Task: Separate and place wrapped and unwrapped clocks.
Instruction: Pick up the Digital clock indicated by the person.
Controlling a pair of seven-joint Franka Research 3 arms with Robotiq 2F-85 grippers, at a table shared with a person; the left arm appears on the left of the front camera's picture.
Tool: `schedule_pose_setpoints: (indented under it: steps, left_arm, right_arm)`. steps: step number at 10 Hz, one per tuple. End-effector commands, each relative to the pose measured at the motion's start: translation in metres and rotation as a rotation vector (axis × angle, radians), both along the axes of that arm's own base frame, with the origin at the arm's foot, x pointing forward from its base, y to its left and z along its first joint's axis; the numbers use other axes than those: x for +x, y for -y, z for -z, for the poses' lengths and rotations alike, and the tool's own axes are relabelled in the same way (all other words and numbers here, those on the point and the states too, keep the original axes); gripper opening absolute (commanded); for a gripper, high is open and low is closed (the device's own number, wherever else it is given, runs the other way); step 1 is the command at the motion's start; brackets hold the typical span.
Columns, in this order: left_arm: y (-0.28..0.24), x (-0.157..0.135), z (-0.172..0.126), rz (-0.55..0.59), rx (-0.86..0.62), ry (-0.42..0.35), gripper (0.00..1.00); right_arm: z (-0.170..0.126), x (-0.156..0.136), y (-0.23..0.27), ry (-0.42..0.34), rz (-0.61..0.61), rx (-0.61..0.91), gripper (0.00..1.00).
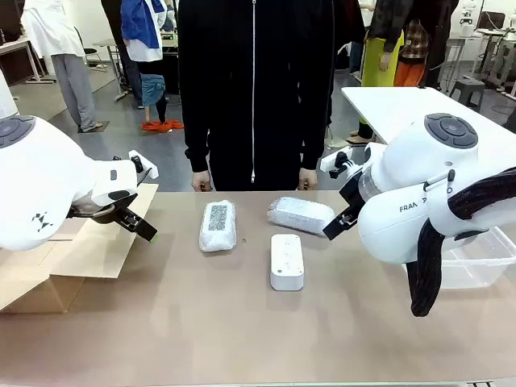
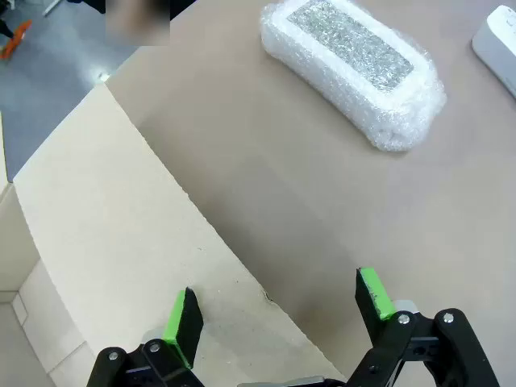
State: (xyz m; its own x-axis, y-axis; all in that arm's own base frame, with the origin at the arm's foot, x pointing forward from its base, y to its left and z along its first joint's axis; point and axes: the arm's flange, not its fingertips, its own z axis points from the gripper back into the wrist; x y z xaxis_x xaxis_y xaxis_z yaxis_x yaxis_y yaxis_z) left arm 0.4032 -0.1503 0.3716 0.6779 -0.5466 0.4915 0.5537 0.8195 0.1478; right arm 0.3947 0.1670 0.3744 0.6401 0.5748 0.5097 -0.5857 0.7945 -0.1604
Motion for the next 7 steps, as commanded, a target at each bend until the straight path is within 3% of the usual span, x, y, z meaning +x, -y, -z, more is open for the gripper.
schedule_pose_setpoints:
  steps: [1,7]
  left_arm:
    - [0.0,0.0,0.0,0.0,0.0,0.0,1.0]
    - [0.0,0.0,0.0,0.0,0.0,0.0,1.0]
  right_arm:
    - [0.0,0.0,0.0,0.0,0.0,0.0,1.0]
    - [0.0,0.0,0.0,0.0,0.0,0.0,1.0]
